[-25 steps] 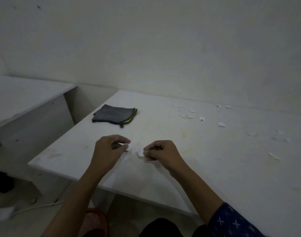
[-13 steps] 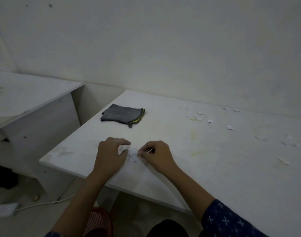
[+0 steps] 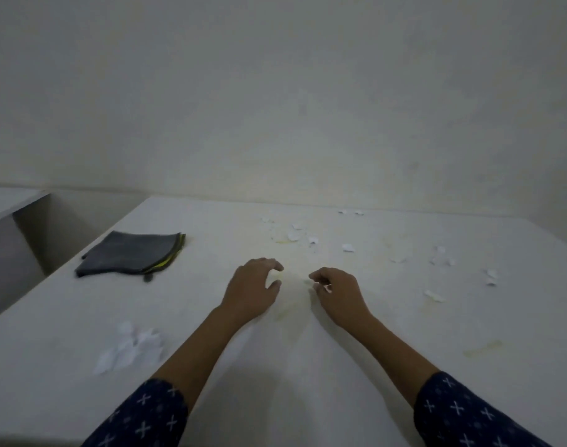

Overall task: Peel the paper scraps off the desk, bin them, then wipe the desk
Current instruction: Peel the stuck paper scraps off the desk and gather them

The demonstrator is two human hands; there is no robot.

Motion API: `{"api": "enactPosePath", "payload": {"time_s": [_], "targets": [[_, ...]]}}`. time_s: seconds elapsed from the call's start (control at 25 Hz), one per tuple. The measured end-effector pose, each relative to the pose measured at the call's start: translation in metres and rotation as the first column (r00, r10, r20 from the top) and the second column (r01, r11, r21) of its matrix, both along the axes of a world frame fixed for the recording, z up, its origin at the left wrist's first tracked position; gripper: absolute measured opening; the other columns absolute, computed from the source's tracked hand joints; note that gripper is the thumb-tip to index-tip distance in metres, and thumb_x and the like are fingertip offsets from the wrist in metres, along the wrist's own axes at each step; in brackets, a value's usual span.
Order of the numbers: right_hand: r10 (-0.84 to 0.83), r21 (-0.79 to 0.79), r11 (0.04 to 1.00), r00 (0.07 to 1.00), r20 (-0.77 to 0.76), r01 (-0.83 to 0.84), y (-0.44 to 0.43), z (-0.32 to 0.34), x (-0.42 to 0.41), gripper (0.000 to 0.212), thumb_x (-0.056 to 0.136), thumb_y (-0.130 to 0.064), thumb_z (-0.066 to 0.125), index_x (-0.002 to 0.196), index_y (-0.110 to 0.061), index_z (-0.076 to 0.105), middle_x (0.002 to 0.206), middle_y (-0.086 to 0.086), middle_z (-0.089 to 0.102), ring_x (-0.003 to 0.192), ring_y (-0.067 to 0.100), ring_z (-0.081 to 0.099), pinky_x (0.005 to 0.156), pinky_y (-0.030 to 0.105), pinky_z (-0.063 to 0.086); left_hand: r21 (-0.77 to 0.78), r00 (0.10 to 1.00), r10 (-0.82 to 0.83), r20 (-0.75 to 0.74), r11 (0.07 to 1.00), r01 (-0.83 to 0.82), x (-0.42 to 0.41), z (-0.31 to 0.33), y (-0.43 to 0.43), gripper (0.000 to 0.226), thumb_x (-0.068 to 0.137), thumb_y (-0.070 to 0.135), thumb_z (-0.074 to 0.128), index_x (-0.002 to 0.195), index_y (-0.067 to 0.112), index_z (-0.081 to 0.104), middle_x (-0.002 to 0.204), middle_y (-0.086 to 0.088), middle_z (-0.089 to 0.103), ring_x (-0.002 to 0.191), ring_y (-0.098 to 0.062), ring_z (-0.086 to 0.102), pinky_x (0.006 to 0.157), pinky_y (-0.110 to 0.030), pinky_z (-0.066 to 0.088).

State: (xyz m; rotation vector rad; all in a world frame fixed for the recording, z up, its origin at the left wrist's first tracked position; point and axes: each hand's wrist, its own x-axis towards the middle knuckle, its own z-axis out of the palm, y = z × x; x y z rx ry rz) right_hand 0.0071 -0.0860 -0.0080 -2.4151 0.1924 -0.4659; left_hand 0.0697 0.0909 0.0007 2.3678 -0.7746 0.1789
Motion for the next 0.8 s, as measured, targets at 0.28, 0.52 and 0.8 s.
{"api": "enactPosePath", "payload": {"time_s": [0.28, 0.52, 0.8], "targets": [[-0.161, -0.055, 0.985, 0.987, 0.004, 0.161, -0.102, 0.002, 0.064, 0.029, 0.093, -0.003, 0.047, 0.119, -0.005, 0.061, 0.121, 0.011, 0.062, 0.113, 0.024, 0.057, 0.1, 0.03, 0.041, -0.014, 1.0, 0.006, 0.027, 1.0, -0.005, 0.07, -0.001, -0.101, 0.03, 0.086, 0.013, 0.054, 0.115, 0.014, 0.059, 0.123, -0.004, 0.06, 0.118, -0.023, 0.052, 0.101, -0.032, 0.036], [-0.017, -0.196, 0.98, 0.982, -0.189, -0.021, -0.133, 0.0, 0.1, 0.04, 0.095, -0.009, 0.042, 0.135, -0.011, 0.048, 0.137, 0.007, 0.052, 0.13, 0.023, 0.04, 0.105, 0.027, 0.03, 0.133, 0.999, -0.031, 0.037, 0.991, 0.026, 0.115, -0.001, -0.134, 0.037, 0.087, 0.019, 0.056, 0.125, 0.015, 0.055, 0.129, -0.003, 0.058, 0.121, -0.021, 0.051, 0.106, -0.031, 0.032], [-0.064, 0.004, 0.998, 0.994, -0.089, 0.065, -0.143, -0.001, 0.113, 0.019, 0.079, -0.004, 0.059, 0.092, -0.006, 0.074, 0.097, 0.008, 0.071, 0.085, 0.014, 0.063, 0.068, 0.009, 0.039, -0.032, 0.994, -0.046, 0.103, 0.998, 0.05, 0.12, -0.012, -0.141, 0.021, 0.084, 0.007, 0.05, 0.088, 0.007, 0.07, 0.086, -0.007, 0.071, 0.079, -0.021, 0.063, 0.078, -0.031, 0.05]]}}
